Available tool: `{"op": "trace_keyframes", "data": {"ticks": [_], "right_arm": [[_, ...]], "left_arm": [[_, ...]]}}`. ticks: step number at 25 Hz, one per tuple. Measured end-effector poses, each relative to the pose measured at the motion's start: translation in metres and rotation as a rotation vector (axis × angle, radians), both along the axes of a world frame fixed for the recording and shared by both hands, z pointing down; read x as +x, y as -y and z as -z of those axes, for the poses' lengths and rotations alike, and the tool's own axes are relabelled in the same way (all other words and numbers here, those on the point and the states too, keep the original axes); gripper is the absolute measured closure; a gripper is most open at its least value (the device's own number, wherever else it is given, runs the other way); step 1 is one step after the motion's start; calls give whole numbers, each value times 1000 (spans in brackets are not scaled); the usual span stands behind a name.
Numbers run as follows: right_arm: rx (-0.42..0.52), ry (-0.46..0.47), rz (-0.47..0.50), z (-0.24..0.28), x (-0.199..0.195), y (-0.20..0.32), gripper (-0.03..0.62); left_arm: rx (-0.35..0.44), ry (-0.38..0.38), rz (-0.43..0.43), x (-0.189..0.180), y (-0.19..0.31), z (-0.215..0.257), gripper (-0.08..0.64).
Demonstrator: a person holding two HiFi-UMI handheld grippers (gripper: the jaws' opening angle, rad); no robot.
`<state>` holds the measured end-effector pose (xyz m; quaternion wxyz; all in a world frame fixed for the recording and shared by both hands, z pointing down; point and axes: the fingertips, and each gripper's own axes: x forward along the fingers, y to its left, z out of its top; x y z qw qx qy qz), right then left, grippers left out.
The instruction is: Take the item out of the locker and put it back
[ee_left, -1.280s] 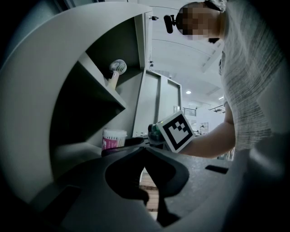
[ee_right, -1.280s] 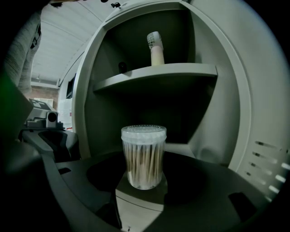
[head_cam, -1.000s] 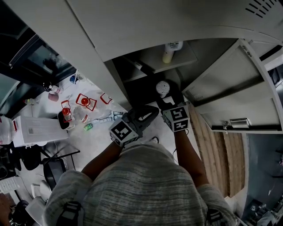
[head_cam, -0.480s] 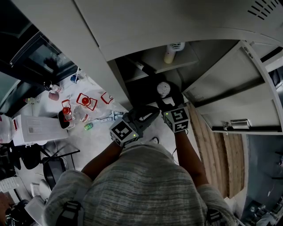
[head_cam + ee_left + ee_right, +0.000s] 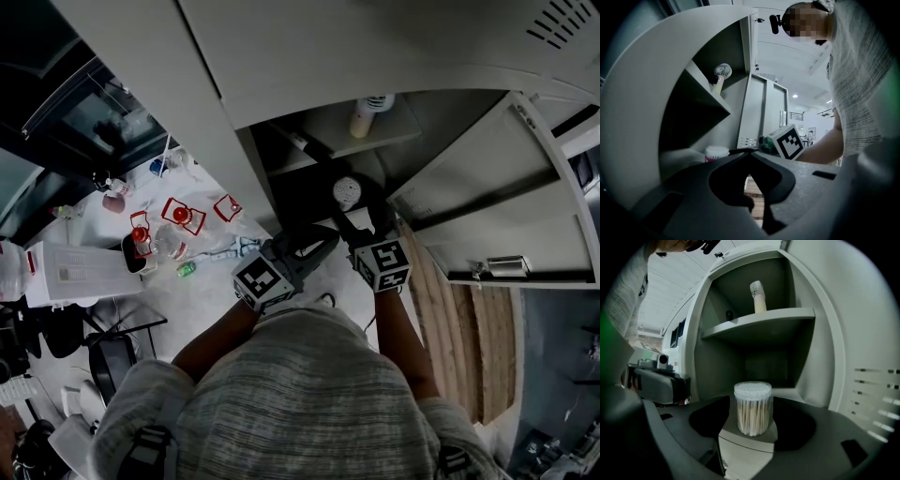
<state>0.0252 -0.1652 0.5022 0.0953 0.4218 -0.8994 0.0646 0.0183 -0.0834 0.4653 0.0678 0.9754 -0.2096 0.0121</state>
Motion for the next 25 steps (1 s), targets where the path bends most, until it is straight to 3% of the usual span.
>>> {"op": "trace_keyframes", "data": {"ticks": [6,13,19,25], "right_arm": [[58,32,-2,38,11,-16,314],[187,56,18,101,10,-26,316],[268,80,97,161,-9,-31,316],[314,81,168,181,-30,-23,318]], "left_arm": [[12,-12,-3,0,0,8,552],[27,-19,-11,3,1,15,552],[31,-24,-16,4,0,20,552],[34,-24,-17,2,0,19,552]]}}
